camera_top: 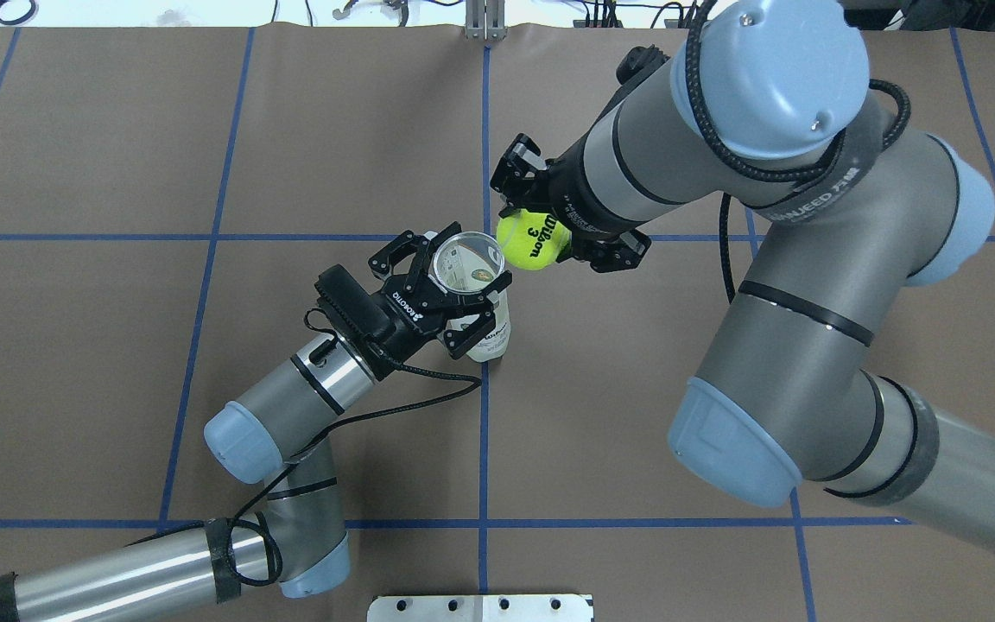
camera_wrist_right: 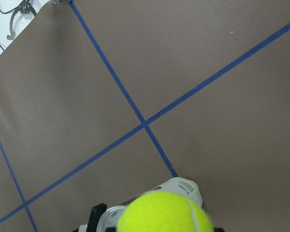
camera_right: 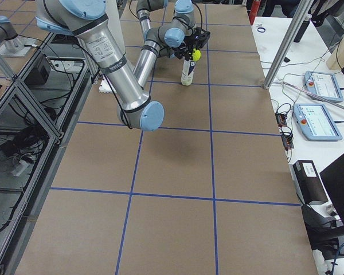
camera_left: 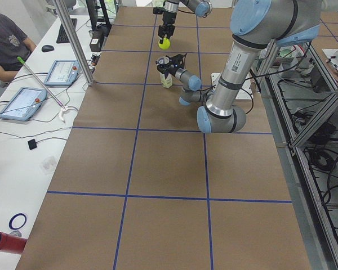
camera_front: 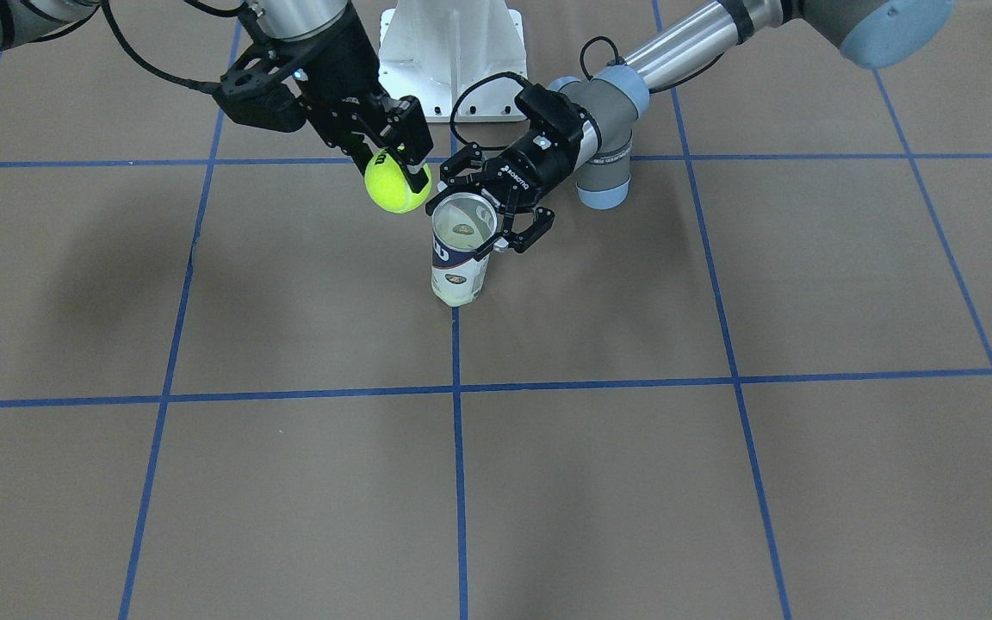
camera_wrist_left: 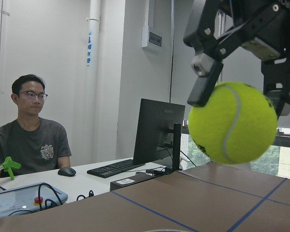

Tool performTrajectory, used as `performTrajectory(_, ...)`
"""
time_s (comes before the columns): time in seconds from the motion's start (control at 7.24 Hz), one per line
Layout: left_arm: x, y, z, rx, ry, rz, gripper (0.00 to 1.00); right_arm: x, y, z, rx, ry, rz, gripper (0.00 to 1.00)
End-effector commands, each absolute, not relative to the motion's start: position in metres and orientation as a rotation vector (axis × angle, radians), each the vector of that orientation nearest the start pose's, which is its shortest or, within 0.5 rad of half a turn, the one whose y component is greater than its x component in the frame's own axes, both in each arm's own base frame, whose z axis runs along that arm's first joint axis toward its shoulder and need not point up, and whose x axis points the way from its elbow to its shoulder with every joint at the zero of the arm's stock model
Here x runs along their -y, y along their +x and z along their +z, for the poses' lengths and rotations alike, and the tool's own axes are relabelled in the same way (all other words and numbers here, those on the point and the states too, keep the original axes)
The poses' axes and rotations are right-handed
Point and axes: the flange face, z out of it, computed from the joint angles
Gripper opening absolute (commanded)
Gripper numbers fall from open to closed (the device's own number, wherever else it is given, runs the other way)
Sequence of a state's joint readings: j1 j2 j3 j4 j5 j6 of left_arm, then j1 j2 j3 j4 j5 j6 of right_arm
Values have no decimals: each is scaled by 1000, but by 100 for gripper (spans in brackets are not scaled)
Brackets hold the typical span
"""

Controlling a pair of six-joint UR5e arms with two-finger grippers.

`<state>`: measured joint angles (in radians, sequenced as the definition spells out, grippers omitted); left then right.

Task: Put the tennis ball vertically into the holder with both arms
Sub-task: 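Carry the second ball with the right gripper over the can's opening, then push the second ball down into the can and open the right gripper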

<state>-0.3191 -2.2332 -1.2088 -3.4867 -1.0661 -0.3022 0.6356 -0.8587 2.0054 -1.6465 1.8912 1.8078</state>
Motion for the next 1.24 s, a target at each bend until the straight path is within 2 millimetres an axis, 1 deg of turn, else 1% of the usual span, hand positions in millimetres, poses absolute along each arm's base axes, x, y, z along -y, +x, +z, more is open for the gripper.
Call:
performTrajectory(0.0, 375, 556, 250, -1284, 1693, -2, 86, 412, -414, 77, 1117, -69, 602, 0)
performTrajectory(0.14, 375, 556, 251, -1283, 1692, -1, 85, 412, -421, 74, 1115, -69, 598, 0)
performTrajectory(0.28, 375, 556, 251, -1283, 1692, -1, 84, 418, -431, 71, 1104, -65, 603, 0)
performTrajectory(0.55, 375, 556, 251, -1283, 1692, -1, 83, 422, -438, 65, 1102, -63, 600, 0)
performTrajectory(0.83, 375, 556, 252, -1281, 1691, 0, 83, 427, -446, 64, 1090, -61, 599, 0)
performTrajectory(1.1, 375, 556, 250, -1284, 1693, -2, 83, 425, -452, 65, 1085, -54, 596, 0)
